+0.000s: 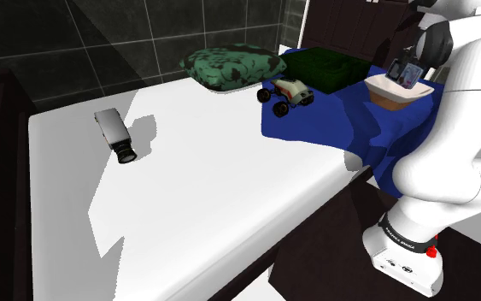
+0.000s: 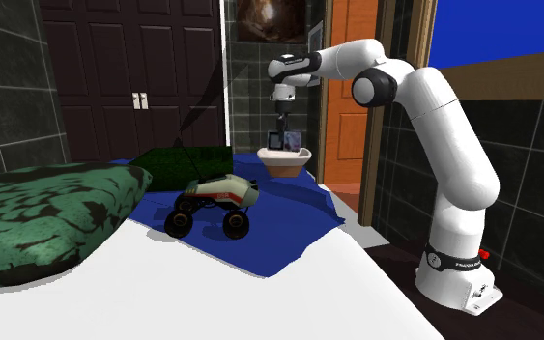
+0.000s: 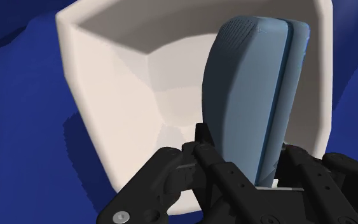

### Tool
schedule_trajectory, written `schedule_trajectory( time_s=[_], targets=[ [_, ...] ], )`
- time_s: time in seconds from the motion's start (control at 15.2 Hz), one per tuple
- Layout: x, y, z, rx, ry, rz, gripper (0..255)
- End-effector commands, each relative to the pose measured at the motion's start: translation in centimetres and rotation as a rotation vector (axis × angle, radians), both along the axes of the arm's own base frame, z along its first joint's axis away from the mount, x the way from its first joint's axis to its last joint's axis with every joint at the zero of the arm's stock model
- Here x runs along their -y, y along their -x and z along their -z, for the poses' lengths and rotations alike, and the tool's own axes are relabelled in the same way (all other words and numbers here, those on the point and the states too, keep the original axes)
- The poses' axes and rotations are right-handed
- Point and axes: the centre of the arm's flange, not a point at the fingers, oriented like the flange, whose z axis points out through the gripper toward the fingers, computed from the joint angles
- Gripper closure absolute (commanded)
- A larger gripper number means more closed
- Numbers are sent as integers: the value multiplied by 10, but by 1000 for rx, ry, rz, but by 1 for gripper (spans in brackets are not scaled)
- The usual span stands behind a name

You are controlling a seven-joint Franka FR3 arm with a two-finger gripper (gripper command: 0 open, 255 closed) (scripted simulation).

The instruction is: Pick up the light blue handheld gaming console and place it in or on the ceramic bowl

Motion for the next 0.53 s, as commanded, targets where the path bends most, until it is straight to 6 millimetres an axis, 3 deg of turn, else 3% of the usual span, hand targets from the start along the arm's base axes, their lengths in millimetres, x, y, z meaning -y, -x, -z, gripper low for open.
schedule_trajectory(
  time_s=[0.0, 0.26, 0.33, 0.46],
  targets=[
    [0, 0, 1, 0, 1, 0, 255],
    [0, 0, 1, 0, 1, 0, 255],
    [0, 0, 1, 0, 1, 0, 0],
    [0, 0, 1, 0, 1, 0, 0]
  ],
)
